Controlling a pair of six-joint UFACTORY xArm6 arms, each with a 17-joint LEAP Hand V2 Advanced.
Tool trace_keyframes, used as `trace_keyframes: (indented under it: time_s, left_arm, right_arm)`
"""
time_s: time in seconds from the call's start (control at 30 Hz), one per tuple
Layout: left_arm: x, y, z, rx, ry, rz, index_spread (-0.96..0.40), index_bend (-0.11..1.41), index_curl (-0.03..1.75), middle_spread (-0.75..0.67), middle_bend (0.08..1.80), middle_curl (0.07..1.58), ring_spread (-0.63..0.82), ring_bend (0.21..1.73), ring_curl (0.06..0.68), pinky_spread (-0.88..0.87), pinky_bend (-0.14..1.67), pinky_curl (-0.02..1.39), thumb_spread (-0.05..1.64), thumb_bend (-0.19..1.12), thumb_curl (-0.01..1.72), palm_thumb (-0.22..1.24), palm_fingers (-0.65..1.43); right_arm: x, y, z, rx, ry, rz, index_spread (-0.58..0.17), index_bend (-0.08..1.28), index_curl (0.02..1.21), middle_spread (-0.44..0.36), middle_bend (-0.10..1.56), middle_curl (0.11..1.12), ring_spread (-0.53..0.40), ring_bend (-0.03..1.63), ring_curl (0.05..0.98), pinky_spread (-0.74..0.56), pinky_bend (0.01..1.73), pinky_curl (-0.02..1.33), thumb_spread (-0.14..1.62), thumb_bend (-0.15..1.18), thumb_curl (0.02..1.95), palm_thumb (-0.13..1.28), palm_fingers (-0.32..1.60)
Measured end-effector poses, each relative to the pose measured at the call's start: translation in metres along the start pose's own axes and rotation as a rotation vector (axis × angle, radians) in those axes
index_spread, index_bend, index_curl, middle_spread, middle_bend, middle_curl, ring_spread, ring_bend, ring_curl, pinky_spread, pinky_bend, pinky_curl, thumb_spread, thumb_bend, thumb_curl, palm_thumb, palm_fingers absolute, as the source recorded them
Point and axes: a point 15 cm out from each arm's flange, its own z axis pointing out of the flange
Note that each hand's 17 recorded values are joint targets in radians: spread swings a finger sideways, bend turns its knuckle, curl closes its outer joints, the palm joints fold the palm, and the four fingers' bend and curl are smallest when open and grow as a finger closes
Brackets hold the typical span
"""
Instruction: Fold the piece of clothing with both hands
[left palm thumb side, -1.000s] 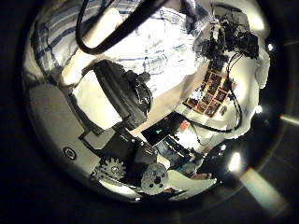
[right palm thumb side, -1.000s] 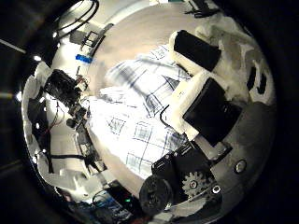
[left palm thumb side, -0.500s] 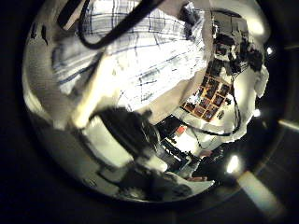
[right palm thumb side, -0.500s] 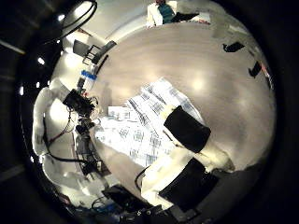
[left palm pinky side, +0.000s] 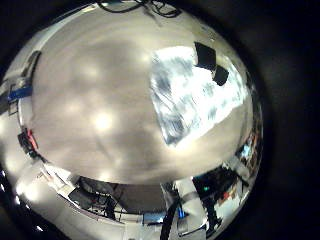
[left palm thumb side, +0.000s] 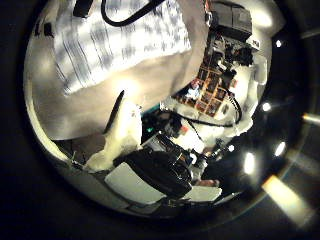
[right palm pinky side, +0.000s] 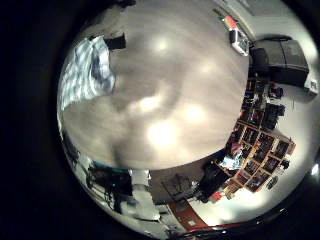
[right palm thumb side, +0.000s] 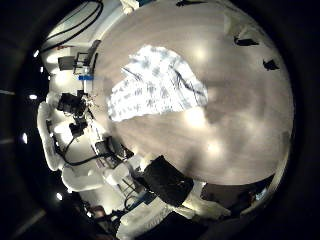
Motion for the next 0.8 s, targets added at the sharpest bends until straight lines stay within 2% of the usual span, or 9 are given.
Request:
trace_keyframes:
  time_s: [0.2,0.4,0.57,0.8]
  left_arm:
    - [-0.005,-0.025,0.031,0.047,-0.013,-0.004,-0.1,0.23,0.72,0.14,0.22,0.49,0.18,0.66,0.391,0.23,0.16,0.7,1.37,-0.01,0.28,0.44,0.13]
    - [-0.009,-0.036,0.044,0.099,-0.048,-0.018,-0.08,0.23,0.67,0.15,0.2,0.47,0.22,0.64,0.368,0.3,0.16,0.6,1.36,-0.01,0.28,0.44,0.15]
    - [-0.001,-0.038,0.044,0.106,-0.058,-0.007,-0.07,0.22,0.63,0.15,0.19,0.45,0.23,0.62,0.35,0.33,0.17,0.53,1.35,-0.01,0.29,0.43,0.16]
    - [0.0,-0.035,0.039,0.117,-0.062,-0.002,-0.07,0.21,0.59,0.15,0.19,0.43,0.23,0.6,0.331,0.33,0.18,0.47,1.34,-0.01,0.29,0.42,0.18]
  right_arm:
    - [0.002,0.005,0.046,-0.069,-0.011,-0.008,-0.272,0.19,0.43,-0.126,0.58,0.55,-0.195,1.03,0.484,-0.04,0.81,0.42,1.16,-0.02,0.31,0.31,0.13]
    - [-0.008,-0.011,0.075,-0.077,0.004,-0.041,-0.258,0.18,0.41,-0.118,0.56,0.52,-0.189,0.98,0.46,0.02,0.76,0.38,1.11,-0.02,0.31,0.34,0.16]
    - [-0.014,-0.019,0.105,-0.139,0.0,-0.047,-0.251,0.19,0.41,-0.116,0.52,0.5,-0.188,0.95,0.444,0.04,0.74,0.35,1.09,-0.02,0.31,0.36,0.19]
    - [-0.041,-0.034,0.132,-0.188,0.02,-0.085,-0.243,0.19,0.41,-0.112,0.52,0.49,-0.198,0.94,0.435,0.01,0.7,0.32,1.08,-0.02,0.32,0.38,0.27]
